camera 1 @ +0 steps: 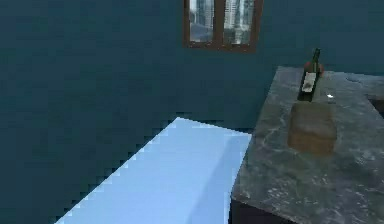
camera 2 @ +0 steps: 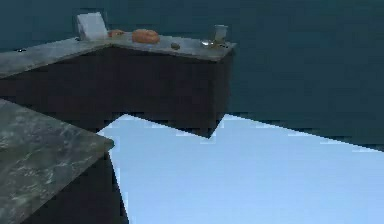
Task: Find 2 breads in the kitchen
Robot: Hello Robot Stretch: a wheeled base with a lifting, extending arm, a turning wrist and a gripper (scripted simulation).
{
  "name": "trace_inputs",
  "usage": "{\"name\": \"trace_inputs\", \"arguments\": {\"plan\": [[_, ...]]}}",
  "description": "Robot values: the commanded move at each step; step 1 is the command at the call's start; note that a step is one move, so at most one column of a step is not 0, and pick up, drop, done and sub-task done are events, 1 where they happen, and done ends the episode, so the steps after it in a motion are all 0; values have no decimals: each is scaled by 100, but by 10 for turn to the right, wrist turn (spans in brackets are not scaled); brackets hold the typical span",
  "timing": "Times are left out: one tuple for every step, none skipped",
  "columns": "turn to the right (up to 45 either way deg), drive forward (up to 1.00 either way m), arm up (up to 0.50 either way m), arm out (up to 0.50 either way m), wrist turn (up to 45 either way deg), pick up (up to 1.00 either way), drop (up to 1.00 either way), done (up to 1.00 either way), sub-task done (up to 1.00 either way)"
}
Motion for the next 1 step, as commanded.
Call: {"name": "trace_inputs", "arguments": {"plan": [[300, 0, 0, 0, 0, 0, 0, 0, 0]]}}
